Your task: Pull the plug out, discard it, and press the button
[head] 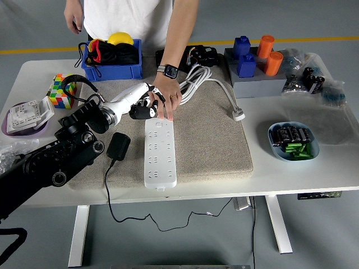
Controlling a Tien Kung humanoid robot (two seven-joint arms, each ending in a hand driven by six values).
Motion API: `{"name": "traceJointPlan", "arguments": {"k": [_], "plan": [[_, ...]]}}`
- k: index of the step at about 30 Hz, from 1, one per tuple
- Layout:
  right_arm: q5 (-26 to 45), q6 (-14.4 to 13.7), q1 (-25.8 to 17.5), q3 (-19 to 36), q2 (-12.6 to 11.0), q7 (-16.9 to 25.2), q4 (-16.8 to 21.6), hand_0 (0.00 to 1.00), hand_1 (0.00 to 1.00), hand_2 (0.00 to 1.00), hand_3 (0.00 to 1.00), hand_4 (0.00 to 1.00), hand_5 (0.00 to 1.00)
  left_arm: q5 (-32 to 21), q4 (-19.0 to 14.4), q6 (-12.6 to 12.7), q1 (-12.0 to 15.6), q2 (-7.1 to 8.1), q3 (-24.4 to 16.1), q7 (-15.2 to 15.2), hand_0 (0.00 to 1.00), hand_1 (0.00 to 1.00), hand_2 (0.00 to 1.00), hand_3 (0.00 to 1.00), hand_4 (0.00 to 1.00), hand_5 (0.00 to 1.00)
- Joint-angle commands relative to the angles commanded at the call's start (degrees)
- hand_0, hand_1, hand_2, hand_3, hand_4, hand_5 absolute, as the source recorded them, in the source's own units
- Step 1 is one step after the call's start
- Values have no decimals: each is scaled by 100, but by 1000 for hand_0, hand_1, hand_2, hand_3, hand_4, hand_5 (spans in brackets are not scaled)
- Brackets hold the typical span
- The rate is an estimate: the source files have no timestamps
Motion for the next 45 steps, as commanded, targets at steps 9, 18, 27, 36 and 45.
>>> {"name": "traceJointPlan", "arguments": {"k": [9, 18, 27, 36, 45], "plan": [[-21, 38, -19, 22, -21, -13, 0, 740, 660, 645, 614, 659, 482, 617, -531, 100, 768, 326, -1628, -216, 269, 268, 316, 661, 569, 2], [-23, 55, 35, 33, -57, 1, 0, 740, 660, 644, 614, 659, 481, 911, -675, 127, 1530, 419, -2882, -302, 835, 837, 742, 721, 692, 2], [-47, 81, 53, 108, -81, -8, 0, 740, 660, 645, 614, 659, 482, 1074, -656, 322, 1960, 478, -3685, -544, 881, 903, 811, 790, 696, 2], [-58, 115, 64, 165, -96, 2, 0, 740, 660, 645, 613, 659, 481, 809, -814, 294, 2173, 573, -4159, -593, 888, 900, 808, 802, 690, 50], [-117, 64, -14, 303, -79, 10, 0, 740, 660, 645, 613, 659, 480, 1021, -863, 280, 2472, 482, -4752, -622, 886, 894, 802, 800, 685, 49]]}}
